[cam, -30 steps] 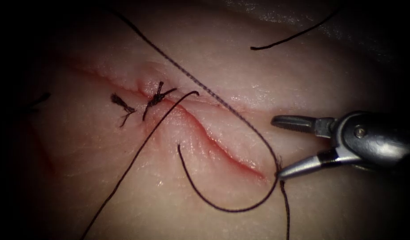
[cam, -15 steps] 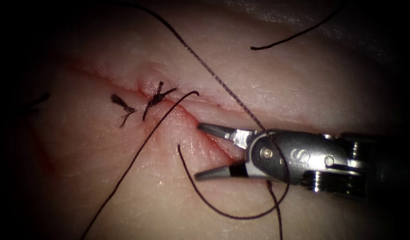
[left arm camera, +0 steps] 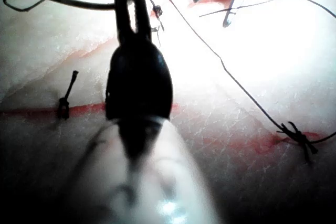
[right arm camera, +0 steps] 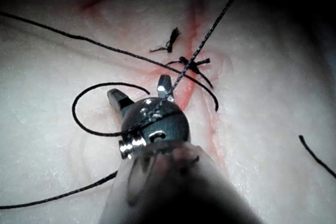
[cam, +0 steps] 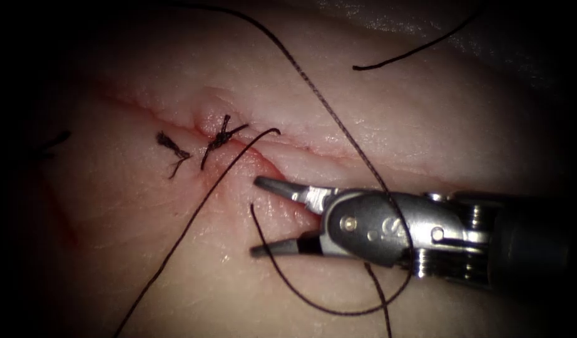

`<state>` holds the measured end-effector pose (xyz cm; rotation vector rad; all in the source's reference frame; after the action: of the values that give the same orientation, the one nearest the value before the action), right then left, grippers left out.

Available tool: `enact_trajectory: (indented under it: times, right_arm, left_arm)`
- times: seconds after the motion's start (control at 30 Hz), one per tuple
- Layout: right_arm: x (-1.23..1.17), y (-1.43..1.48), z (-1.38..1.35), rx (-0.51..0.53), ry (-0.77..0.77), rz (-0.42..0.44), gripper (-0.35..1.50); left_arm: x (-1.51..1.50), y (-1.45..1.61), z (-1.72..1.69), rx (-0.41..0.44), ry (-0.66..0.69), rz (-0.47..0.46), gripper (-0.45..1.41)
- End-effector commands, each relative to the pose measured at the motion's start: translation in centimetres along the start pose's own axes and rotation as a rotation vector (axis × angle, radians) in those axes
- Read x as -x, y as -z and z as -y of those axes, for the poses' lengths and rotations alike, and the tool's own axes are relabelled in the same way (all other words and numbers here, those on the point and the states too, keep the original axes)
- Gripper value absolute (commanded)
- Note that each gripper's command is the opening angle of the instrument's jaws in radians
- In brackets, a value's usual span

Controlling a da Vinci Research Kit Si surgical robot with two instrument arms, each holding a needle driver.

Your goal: Wound Closure

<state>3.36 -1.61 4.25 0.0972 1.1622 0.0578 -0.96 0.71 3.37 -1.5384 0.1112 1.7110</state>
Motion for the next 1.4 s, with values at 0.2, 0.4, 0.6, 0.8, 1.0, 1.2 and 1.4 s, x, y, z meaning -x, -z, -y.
enact_trajectory:
  times: [0.2,0.4,0.6,0.8,1.0,1.2,1.4]
  right_arm:
    - [-0.02,-0.12,0.0,-0.014,0.002,-0.003,0.54]
    - [-0.02,-0.1,0.05,-0.065,0.008,-0.005,-0.35]
    - [-0.07,-0.07,0.13,-0.113,0.037,0.006,-0.35]
    - [-0.34,0.02,0.42,-0.18,0.044,-0.013,-0.35]
    - [-0.78,0.11,0.6,-0.249,0.059,-0.048,-0.35]
    - [-1.32,0.24,1.01,-0.486,0.109,-0.127,-0.35]
    - [-1.57,0.21,1.12,-0.438,0.094,-0.137,0.51]
  left_arm:
    - [0.11,-0.1,-0.08,0.011,0.0,0.003,-0.45]
    - [0.12,-0.12,-0.09,0.019,0.001,0.002,-0.45]
    - [0.14,-0.16,-0.13,0.021,0.0,0.003,-0.45]
    - [0.21,-0.38,-0.32,0.054,-0.002,0.019,-0.45]
    - [0.31,-0.58,-0.49,0.091,-0.001,0.037,-0.45]
    - [0.38,-0.66,-0.55,0.126,-0.002,0.052,-0.45]
    - [0.38,-0.67,-0.56,0.125,-0.001,0.052,-0.45]
